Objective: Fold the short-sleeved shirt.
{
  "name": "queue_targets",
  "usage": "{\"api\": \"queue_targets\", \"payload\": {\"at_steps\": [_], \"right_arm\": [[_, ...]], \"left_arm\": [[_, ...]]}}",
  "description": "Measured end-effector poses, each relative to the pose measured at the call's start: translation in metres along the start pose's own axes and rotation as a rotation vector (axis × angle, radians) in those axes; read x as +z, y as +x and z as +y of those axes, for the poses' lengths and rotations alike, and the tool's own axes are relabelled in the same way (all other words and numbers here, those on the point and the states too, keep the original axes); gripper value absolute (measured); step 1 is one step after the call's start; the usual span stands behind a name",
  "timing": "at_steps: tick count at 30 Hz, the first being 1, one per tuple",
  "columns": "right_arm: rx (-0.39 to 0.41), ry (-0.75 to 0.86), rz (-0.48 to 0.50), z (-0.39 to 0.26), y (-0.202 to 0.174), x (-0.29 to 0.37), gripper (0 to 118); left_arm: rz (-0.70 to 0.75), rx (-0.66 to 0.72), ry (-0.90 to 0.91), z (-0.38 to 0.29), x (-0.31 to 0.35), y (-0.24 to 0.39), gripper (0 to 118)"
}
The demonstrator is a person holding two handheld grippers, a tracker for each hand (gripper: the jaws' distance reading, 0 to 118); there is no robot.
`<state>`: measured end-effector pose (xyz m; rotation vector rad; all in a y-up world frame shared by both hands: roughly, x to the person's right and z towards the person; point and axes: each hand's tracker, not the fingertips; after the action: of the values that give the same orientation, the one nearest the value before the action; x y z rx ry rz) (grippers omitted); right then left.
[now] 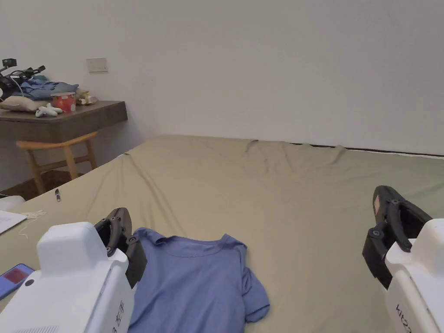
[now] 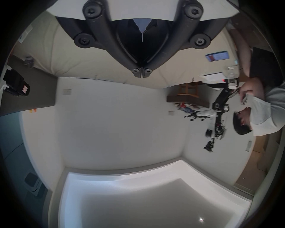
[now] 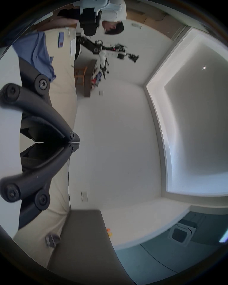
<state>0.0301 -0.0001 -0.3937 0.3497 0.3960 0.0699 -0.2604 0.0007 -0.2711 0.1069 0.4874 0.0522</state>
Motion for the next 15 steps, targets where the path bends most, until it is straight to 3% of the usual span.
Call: {"api": "queue_targets", "payload": {"at_steps": [4,5,7,8,10,14,15], "right_arm": [[-0.017,-0.027,0.066,-0.015,-0.021,-0.021,0],[-0.024,-0.039,0.075,-0.019,-0.024,-0.027,0],[-0.049,-0.064,0.1,-0.027,-0.025,-0.037,0],[-0.056,-0.075,0.099,-0.032,-0.025,-0.044,0],[-0.065,-0.089,0.088,-0.04,-0.023,-0.054,0],[-0.133,-0.156,0.062,-0.063,-0.016,-0.077,0],[-0.125,-0.159,0.062,-0.07,-0.014,-0.083,0]], "left_arm": [[0.024,-0.004,-0.088,-0.009,-0.019,-0.019,4],[0.011,0.012,-0.122,-0.013,-0.028,-0.021,34],[-0.046,0.05,-0.238,-0.024,-0.057,-0.022,114],[-0.095,0.037,-0.342,-0.035,-0.074,-0.018,109],[-0.139,0.061,-0.384,-0.05,-0.118,-0.003,114],[-0.122,-0.054,-0.518,-0.052,-0.096,-0.009,117],[-0.112,-0.107,-0.551,-0.089,-0.151,-0.002,117]]}}
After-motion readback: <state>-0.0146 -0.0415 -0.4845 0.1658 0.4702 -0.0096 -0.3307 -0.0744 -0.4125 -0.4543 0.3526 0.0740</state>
